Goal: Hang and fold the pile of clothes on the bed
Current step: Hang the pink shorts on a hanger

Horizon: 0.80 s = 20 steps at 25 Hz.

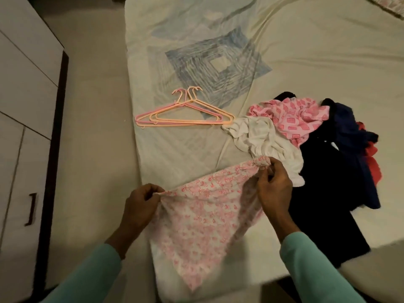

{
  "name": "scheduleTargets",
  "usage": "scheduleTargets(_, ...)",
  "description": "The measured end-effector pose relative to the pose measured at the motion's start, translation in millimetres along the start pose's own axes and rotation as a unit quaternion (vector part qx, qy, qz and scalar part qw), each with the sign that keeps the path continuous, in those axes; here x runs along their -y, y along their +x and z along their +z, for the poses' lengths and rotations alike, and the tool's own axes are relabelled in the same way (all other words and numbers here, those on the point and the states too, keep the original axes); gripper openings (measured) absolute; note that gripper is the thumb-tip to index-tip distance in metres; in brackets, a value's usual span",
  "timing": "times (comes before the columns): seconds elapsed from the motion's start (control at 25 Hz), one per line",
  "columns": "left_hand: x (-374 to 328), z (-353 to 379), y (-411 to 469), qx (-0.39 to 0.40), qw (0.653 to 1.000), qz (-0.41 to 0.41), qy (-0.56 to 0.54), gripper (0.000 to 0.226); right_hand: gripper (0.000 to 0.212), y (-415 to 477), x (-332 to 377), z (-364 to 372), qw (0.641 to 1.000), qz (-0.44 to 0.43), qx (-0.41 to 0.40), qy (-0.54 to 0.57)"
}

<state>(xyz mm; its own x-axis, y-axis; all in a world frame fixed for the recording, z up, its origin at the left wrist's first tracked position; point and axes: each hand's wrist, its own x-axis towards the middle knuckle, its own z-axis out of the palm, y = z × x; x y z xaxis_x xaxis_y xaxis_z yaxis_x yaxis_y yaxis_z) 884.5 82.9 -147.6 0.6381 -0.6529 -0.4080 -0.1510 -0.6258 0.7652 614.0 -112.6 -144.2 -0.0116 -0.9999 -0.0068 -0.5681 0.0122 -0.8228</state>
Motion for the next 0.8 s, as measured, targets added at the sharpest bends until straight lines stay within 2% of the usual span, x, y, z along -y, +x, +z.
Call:
scheduleTargets(0.08, 21, 16, 71, -0.037, 0.998, 0.023, 0.034, 0.013, 0.036, 44, -15, 63, 0.997, -0.039, 0.014, -0.06)
scheduleTargets(0.2, 47, 38, 144, -0.058, 0.993, 0.051, 0.087, 0.026, 0.041, 95, -42, 137, 0.976, -0.092, 0.031, -0.196)
scheduleTargets(0.32, 71, 45, 178, -0.059, 0.991, 0.06, 0.106, 0.029, 0.046, 117, -75, 188, 0.926, -0.127, 0.046, -0.352)
scheduleTargets(0.4, 76, 46, 182, -0.059, 0.991, 0.062, 0.107, 0.026, 0.047, 119, -97, 204, 0.894, -0.15, 0.026, -0.421)
scheduleTargets(0.48, 72, 47, 183, -0.082, 0.986, 0.078, 0.119, 0.027, 0.046, 115, -109, 211, 0.89, -0.164, -0.007, -0.426)
scheduleTargets(0.6, 45, 63, 200, -0.117, 0.964, 0.174, 0.163, 0.032, 0.044, 113, -111, 213, 0.895, -0.161, -0.037, -0.414)
scheduleTargets(0.8, -36, 117, 276, -0.052, 0.927, 0.331, 0.166, 0.029, 0.042, 115, -112, 217, 0.901, -0.147, -0.03, -0.407)
